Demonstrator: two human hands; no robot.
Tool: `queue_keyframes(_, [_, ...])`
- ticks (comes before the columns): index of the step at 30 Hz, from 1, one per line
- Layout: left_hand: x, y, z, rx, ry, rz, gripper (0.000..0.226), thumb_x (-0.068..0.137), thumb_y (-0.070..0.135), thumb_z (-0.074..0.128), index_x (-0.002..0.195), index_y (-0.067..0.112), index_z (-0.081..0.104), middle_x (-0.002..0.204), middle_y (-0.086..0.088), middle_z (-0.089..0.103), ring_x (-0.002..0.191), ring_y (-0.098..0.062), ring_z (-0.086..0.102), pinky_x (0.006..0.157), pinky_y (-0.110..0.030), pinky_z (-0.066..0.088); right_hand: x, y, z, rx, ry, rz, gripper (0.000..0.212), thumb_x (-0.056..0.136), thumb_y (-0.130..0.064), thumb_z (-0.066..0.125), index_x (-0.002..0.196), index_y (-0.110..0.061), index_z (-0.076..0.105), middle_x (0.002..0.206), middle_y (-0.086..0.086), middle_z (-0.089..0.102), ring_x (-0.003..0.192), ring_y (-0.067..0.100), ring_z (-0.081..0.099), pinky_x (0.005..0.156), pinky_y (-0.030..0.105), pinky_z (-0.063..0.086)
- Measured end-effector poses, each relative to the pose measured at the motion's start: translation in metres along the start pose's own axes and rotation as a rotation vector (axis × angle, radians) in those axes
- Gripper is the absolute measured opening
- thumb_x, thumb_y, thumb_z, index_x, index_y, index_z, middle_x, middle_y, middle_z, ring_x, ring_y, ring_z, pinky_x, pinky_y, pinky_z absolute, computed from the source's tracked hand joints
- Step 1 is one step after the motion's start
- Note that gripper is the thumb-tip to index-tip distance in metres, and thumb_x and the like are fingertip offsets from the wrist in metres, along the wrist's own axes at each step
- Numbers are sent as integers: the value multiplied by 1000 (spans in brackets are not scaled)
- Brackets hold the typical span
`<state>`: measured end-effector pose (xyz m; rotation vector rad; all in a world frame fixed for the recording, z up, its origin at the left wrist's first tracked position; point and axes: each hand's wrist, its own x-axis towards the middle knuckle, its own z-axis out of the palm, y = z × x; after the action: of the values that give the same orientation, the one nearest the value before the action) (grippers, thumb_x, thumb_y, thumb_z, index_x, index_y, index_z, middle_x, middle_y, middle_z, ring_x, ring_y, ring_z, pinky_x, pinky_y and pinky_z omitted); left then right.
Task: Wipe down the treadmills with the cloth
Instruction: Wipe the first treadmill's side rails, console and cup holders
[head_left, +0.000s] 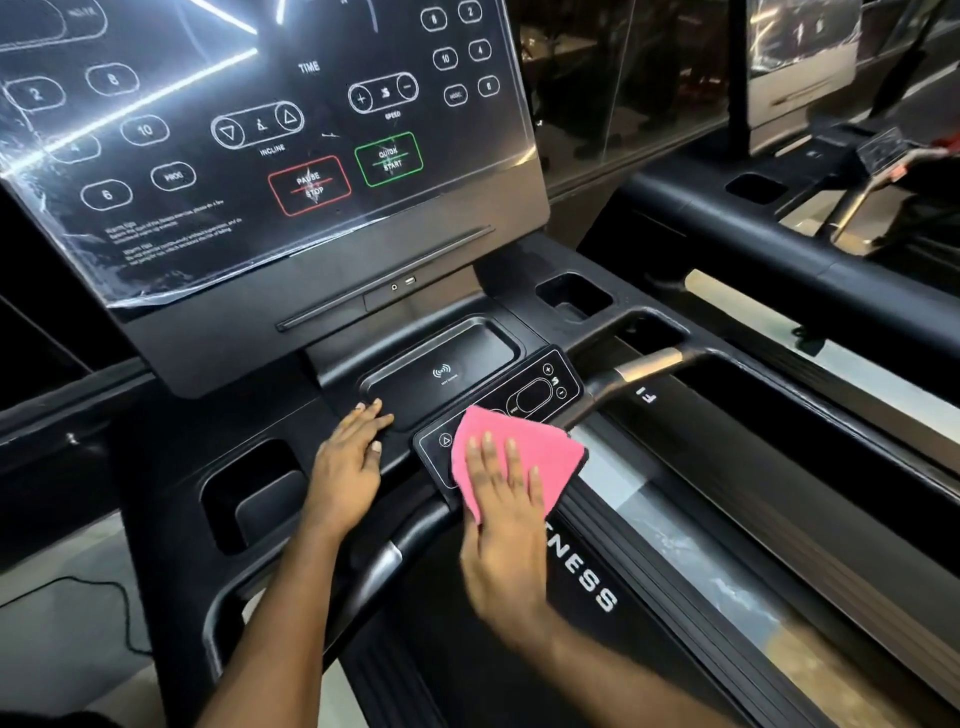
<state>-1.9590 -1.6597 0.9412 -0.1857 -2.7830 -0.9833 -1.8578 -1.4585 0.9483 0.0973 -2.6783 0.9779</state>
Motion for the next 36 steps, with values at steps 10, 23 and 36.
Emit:
queue_keyframes(10, [-2,-2,4,31,-7,11,47,94,-5,54,135,17,62,154,2,47,147,-19,35,124,-45,24,83,34,-22,-64,79,178,71,93,-27,19,164,-25,11,171,-7,6,158,17,-2,127,49,8])
queue_keyframes(23, [-5,0,5,19,27,-25,45,94,-5,53,131,18,65,149,4,52,145,-17,39,121,-45,28,111,59,-41,40,119,231,67,98,-10,38,163,-20,20,170,-1,15,157,18,7,128,43,6])
queue_keyframes(36, [101,47,25,35,-7,175,22,90,4,66,101,21,74,118,3,70,116,-22,57,102,-40,44,131,110,-140,297,468,300,24,102,-18,53,120,-19,69,106,1,73,95,9,60,89,33,48])
